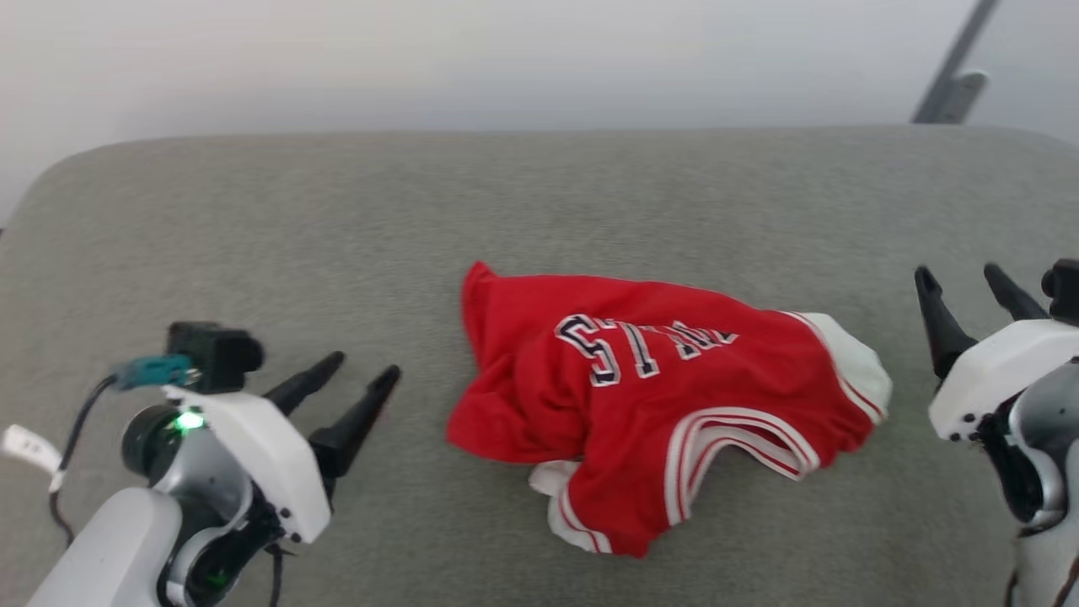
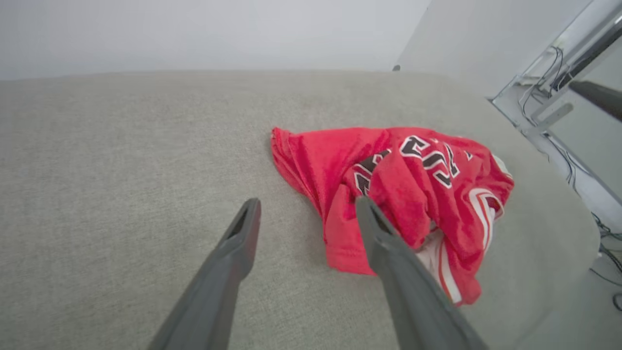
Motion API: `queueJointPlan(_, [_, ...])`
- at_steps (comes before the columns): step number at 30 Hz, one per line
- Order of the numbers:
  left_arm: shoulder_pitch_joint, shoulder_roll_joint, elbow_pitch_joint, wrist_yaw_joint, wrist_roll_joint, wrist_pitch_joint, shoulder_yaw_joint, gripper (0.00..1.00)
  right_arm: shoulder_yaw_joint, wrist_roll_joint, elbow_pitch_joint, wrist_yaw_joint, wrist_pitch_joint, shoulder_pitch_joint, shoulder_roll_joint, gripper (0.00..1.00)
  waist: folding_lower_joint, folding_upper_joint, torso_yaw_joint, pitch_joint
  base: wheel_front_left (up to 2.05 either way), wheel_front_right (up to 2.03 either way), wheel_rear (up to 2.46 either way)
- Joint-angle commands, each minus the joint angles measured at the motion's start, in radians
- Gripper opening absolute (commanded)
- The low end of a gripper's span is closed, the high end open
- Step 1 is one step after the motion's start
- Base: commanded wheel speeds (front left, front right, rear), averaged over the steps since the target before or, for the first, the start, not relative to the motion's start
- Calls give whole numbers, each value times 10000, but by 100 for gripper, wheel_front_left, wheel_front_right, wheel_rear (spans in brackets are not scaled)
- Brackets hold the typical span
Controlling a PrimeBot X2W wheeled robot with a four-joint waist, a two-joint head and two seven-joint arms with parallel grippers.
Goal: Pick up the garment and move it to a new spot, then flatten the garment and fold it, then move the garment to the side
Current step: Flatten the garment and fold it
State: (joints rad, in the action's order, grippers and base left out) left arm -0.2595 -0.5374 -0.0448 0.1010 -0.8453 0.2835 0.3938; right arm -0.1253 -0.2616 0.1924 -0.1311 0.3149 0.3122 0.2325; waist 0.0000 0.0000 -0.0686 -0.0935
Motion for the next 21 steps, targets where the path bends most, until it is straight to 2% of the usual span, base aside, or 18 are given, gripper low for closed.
queueJointPlan(1, [-226, -63, 178, -83, 27, 458, 200, 100, -74, 212, -383, 7, -442, -225, -336, 100, 0, 0, 484, -98, 0, 0, 0])
queueJointPlan(7, [-483, -127, 463, -367, 21, 1598, 660, 100, -65, 587, -1459, 7, -1839, -624, -1105, 100, 0, 0, 1239, -420, 0, 0, 0])
queueJointPlan(12, [-472, -161, 372, -804, 30, 2372, 920, 100, 87, 752, -1830, 7, -2761, -1058, -1531, 100, 0, 0, 1712, -731, 0, 0, 0])
queueJointPlan(17, [-541, -194, 13, -1173, 206, 2980, 1191, 100, 215, 524, -1838, 7, -3059, -1468, -1742, 100, 0, 0, 1958, -915, 0, 0, 0])
queueJointPlan(21, [-807, -134, -424, -1103, 344, 3000, 1348, 100, 388, 356, -1750, 5, -3205, -1639, -1815, 100, 0, 0, 2106, -1051, 0, 0, 0])
